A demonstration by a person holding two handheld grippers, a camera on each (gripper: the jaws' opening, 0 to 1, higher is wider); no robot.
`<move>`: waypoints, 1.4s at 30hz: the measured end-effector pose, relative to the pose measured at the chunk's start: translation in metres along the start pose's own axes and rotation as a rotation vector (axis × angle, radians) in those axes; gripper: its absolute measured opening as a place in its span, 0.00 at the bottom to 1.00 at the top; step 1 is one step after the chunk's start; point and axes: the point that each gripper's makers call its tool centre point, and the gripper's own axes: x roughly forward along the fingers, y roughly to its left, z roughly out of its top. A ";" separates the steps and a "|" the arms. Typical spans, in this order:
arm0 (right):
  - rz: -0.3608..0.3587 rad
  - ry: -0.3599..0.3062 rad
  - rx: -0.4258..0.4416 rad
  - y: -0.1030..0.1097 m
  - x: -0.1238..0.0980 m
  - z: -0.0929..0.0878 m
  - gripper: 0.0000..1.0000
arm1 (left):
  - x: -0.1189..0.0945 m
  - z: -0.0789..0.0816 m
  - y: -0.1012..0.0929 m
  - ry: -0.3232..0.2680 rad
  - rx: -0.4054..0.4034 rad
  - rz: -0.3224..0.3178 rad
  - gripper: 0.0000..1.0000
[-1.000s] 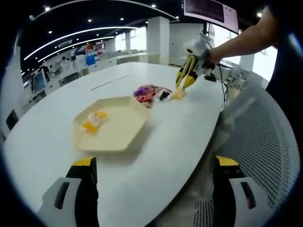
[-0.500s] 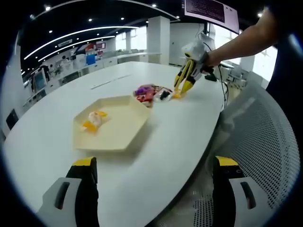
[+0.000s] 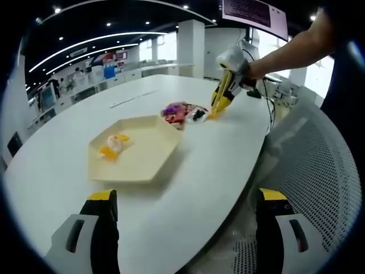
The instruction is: Place the target food into the container with the food tongs after gripping and lifting it, then release it inside without dropping or visibly crushing the food.
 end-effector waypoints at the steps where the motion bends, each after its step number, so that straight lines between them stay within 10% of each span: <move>1: -0.001 0.001 0.000 0.000 0.000 0.000 0.19 | 0.000 0.000 0.000 0.000 0.000 0.000 0.97; 42: -0.052 -0.033 0.002 -0.016 -0.043 0.052 0.20 | -0.001 0.004 0.001 -0.025 0.000 0.001 0.99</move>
